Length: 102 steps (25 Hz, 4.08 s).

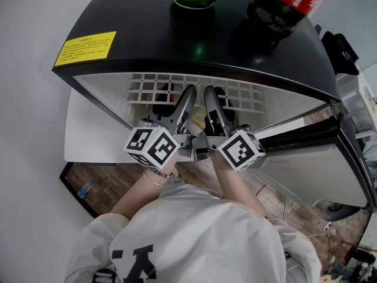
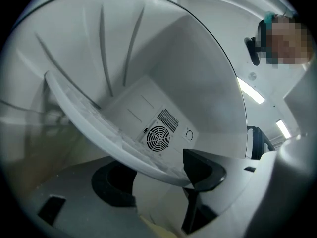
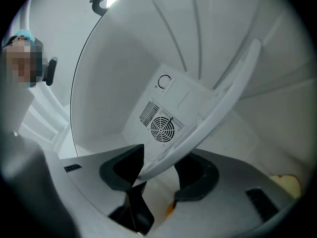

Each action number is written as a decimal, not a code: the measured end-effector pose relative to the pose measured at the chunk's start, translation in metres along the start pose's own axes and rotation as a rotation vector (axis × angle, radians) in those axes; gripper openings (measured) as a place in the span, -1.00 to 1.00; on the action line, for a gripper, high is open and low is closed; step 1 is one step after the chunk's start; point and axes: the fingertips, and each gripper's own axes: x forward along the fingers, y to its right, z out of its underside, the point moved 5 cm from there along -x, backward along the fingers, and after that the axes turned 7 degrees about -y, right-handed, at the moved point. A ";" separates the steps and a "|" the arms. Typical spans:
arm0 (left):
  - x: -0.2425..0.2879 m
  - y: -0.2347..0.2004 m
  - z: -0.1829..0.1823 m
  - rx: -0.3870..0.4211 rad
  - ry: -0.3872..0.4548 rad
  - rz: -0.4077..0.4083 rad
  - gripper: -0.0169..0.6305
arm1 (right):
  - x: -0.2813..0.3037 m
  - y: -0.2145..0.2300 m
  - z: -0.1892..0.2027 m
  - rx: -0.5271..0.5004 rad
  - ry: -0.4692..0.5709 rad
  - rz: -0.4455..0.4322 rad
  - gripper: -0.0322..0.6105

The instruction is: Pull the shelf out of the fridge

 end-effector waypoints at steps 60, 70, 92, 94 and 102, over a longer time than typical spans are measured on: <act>0.005 0.002 0.000 -0.022 -0.019 0.066 -0.03 | 0.010 0.000 0.001 0.025 -0.019 -0.022 -0.26; -0.006 0.007 0.003 -0.032 -0.018 0.093 -0.03 | 0.000 -0.007 0.005 0.037 0.002 -0.033 -0.26; -0.037 0.022 0.013 -0.053 0.003 0.060 -0.11 | -0.030 -0.016 0.019 0.029 -0.055 -0.002 -0.26; -0.037 0.022 0.013 -0.053 0.004 0.061 -0.11 | -0.030 -0.016 0.019 0.028 -0.054 -0.002 -0.26; -0.041 0.023 0.014 -0.053 0.003 0.063 -0.12 | -0.034 -0.018 0.022 0.030 -0.053 -0.001 -0.26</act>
